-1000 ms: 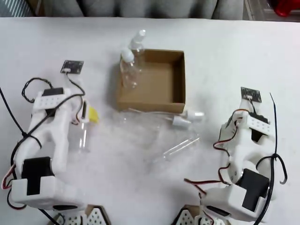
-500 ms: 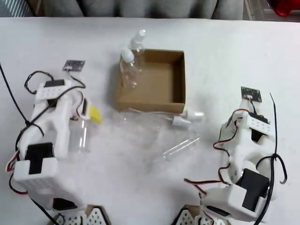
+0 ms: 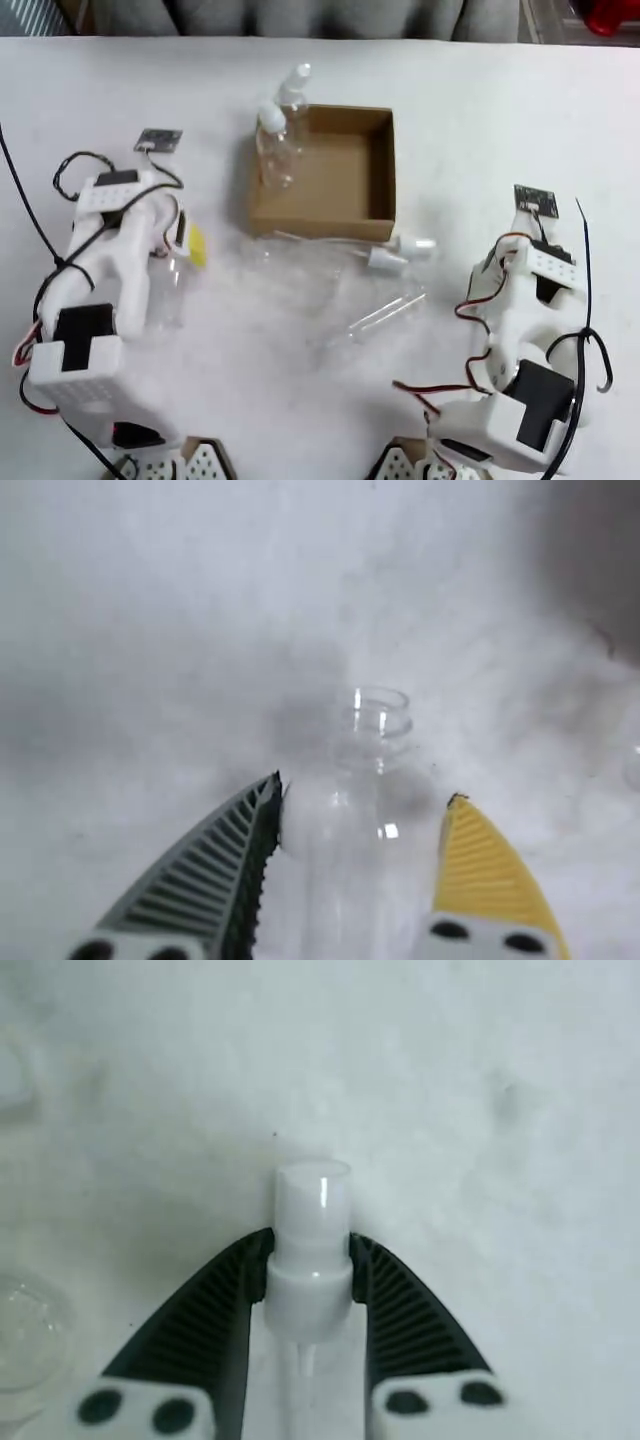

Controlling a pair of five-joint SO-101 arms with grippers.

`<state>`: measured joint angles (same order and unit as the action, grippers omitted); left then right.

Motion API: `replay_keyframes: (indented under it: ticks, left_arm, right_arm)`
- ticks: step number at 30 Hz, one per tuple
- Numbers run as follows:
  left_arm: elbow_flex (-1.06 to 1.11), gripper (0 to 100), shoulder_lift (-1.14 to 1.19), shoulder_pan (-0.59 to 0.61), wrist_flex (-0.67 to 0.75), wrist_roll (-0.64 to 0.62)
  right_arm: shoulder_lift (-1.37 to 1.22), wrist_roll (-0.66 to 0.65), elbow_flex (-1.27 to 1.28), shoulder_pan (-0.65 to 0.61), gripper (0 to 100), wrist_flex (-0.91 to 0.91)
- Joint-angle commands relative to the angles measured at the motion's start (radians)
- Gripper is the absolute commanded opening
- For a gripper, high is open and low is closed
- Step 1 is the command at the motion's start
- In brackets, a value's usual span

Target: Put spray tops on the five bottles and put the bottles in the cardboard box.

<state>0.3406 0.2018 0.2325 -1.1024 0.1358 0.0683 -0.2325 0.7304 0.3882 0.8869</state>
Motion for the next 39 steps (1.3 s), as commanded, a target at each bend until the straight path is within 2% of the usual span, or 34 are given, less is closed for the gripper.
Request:
replay_keyframes:
  ticks: [1, 5, 11, 13, 19, 23, 25, 28, 33, 39]
  left_arm:
    - [-0.035, 5, -0.136, -0.033, -0.043, 0.0]
    - [0.006, 5, -0.308, -0.067, -0.089, 0.0]
    - [0.135, 5, -0.601, -0.122, -0.087, 0.0]
    - [0.172, 5, -0.687, -0.145, -0.08, 0.0]
    - [0.345, 5, -0.946, -0.205, 0.086, -0.021]
    - [0.483, 5, -1.093, -0.24, 0.229, -0.187]
    - [0.542, 5, -1.152, -0.266, 0.295, -0.269]
    - [0.6, 5, -1.228, -0.306, 0.348, -0.313]
    - [0.664, 5, -1.333, -0.38, 0.397, -0.249]
    - [0.816, 5, -1.488, -0.479, 0.54, -0.135]
  right_arm:
    - [0.047, 0.009, -0.012, -0.005, 1.6, -0.016]
    - [0.087, 0.006, -0.048, -0.008, 1.7, 0.004]
    - [0.271, 0.005, -0.17, -0.018, 1.7, 0.15]
    - [0.349, 0.006, -0.189, -0.054, 1.7, 0.191]
    - [0.621, 0.014, -0.14, -0.22, 1.7, 0.351]
    - [0.829, 0.015, -0.064, -0.325, 1.7, 0.364]
    - [0.911, 0.025, -0.054, -0.343, 1.6, 0.302]
    - [0.975, 0.127, -0.055, -0.344, 1.6, 0.145]
    - [0.992, 0.216, -0.055, -0.346, 1.6, -0.193]
    - [1.0, 0.304, -0.054, -0.381, 1.6, -0.584]
